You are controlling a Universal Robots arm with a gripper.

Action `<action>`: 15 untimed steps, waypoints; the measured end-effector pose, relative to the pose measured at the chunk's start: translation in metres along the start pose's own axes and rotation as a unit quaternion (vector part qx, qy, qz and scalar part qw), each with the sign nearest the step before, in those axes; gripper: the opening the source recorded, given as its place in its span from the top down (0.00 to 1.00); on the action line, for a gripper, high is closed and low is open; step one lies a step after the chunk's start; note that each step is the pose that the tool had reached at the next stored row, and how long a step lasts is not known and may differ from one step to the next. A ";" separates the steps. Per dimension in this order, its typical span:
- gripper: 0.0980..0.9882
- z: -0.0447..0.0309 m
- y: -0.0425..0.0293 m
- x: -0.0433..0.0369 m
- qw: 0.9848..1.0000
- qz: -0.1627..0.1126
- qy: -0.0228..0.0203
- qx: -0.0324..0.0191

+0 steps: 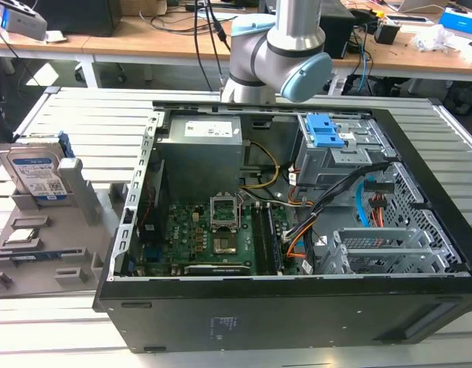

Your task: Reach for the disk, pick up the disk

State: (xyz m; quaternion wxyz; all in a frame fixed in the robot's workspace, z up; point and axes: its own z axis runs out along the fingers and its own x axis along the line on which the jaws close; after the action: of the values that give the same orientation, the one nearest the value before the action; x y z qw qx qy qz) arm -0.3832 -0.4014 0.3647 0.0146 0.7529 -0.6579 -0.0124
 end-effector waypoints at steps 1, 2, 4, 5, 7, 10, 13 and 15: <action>0.99 0.0000 0.0000 0.0000 1.000 -0.009 0.000 0.000; 0.99 0.0000 0.0000 0.0000 1.000 -0.019 0.001 0.000; 0.99 0.0000 0.0000 0.0000 0.999 -0.035 0.001 0.000; 0.99 0.0000 0.0000 0.0000 0.999 -0.040 0.002 0.000; 0.99 0.0000 0.0000 0.0000 0.998 -0.055 0.002 0.000; 0.99 0.0000 0.0000 0.0000 0.997 -0.075 0.003 0.000; 0.99 0.0000 0.0000 0.0000 0.995 -0.100 0.004 0.000; 0.99 0.0000 0.0000 0.0000 0.993 -0.116 0.004 0.000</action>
State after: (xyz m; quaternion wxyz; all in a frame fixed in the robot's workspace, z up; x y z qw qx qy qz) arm -0.3833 -0.4014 0.3647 0.0159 0.8242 -0.5660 -0.0106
